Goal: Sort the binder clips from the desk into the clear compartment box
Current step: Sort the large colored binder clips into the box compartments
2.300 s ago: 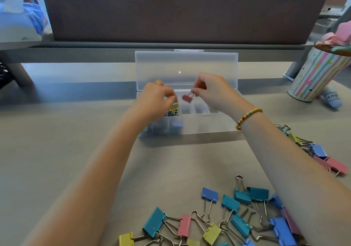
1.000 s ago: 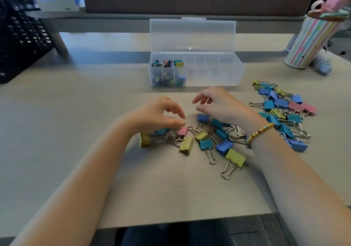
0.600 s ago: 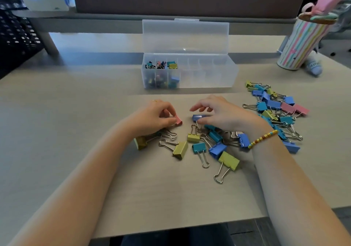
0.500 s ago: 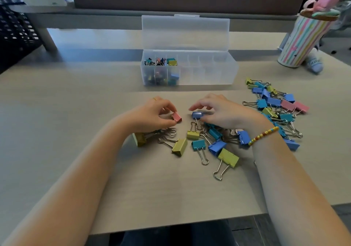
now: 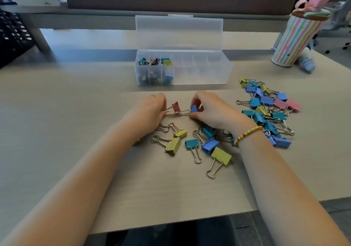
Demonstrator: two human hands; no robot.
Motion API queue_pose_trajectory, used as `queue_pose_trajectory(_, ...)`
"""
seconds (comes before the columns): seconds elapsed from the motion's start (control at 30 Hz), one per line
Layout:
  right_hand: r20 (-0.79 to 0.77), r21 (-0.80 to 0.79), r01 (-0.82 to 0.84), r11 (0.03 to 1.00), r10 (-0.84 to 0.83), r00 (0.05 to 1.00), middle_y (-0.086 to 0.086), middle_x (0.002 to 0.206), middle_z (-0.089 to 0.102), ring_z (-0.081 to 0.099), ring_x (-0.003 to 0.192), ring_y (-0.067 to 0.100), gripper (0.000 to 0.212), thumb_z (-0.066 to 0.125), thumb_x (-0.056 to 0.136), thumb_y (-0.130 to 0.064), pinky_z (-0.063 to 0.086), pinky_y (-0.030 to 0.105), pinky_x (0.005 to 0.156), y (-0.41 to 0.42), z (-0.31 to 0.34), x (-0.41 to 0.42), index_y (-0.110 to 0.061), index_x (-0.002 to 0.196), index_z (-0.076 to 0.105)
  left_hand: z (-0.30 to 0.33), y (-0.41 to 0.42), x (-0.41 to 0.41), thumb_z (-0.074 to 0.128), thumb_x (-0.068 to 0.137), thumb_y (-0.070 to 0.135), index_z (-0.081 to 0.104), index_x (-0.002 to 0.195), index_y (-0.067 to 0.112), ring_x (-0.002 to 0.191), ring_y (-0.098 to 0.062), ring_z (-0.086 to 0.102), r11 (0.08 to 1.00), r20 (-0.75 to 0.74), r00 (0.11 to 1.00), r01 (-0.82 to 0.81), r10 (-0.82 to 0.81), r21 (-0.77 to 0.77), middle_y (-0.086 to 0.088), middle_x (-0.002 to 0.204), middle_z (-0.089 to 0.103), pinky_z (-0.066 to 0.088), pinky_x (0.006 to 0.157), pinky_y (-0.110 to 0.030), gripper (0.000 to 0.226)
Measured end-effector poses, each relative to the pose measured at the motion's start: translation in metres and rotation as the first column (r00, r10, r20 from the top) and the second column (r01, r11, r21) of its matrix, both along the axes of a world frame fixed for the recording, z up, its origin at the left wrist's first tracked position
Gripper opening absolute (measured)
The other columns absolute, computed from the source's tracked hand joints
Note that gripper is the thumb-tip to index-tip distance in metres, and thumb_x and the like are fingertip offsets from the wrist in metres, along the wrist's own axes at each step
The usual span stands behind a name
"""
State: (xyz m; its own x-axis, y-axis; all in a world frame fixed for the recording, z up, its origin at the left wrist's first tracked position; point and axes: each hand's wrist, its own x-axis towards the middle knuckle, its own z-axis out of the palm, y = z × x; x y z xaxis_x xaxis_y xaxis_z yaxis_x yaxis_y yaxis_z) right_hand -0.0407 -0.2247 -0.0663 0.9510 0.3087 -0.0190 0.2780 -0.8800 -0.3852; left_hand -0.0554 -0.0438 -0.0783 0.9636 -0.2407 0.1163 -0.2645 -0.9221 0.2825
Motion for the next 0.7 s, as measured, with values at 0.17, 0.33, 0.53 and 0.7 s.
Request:
queue_pose_trajectory(0.17,-0.023,0.158,0.024,0.987,-0.021,1.000,-0.003,0.102,0.053,0.050,0.093,0.014,0.016,0.058,0.091,-0.020,0.038,0.024,0.074,-0.004,0.000,0.000,-0.021,0.103,0.047,0.002,-0.004,-0.001,0.049,0.094,0.013,0.037,0.102,0.016,0.085,-0.017,0.050,0.988,0.011,0.999,0.037,-0.035,-0.152,0.000,0.093,0.052,0.042,0.077,-0.026,0.015)
queue_pose_trajectory(0.33,-0.155,0.661,0.258,0.704,-0.209,0.966,-0.001,0.091,0.059,0.055,0.089,0.014,0.006,0.054,0.093,-0.012,0.049,0.026,0.083,-0.017,0.010,0.010,-0.014,0.097,0.057,0.022,-0.016,0.008,0.046,0.094,0.003,0.045,0.110,0.012,0.074,-0.010,0.061,0.658,-0.212,0.977,-0.179,0.029,-0.731,-0.001,0.084,0.056,0.056,0.066,-0.021,0.018)
queue_pose_trajectory(0.53,-0.471,0.871,0.462,0.166,0.014,0.882,0.012,0.090,0.066,0.066,0.078,0.017,0.012,0.041,0.098,-0.002,0.057,0.023,0.068,-0.025,0.011,0.010,-0.006,0.103,0.051,0.025,-0.024,0.007,0.039,0.094,-0.004,0.053,0.097,0.004,0.068,-0.010,0.065,-0.093,-0.453,0.858,-0.485,-0.242,-0.869,-0.011,0.086,0.059,0.055,0.055,-0.014,0.016)
queue_pose_trajectory(0.7,-0.476,0.868,0.492,-0.066,0.173,0.863,0.004,0.080,0.058,0.057,0.069,0.011,0.016,0.044,0.094,0.002,0.054,0.019,0.059,-0.035,0.013,0.011,-0.007,0.100,0.056,0.021,-0.023,0.002,0.034,0.089,-0.010,0.047,0.090,0.007,0.059,-0.011,0.065,-0.237,-0.451,0.846,-0.517,-0.284,-0.822,-0.009,0.082,0.053,0.053,0.051,-0.014,0.021)
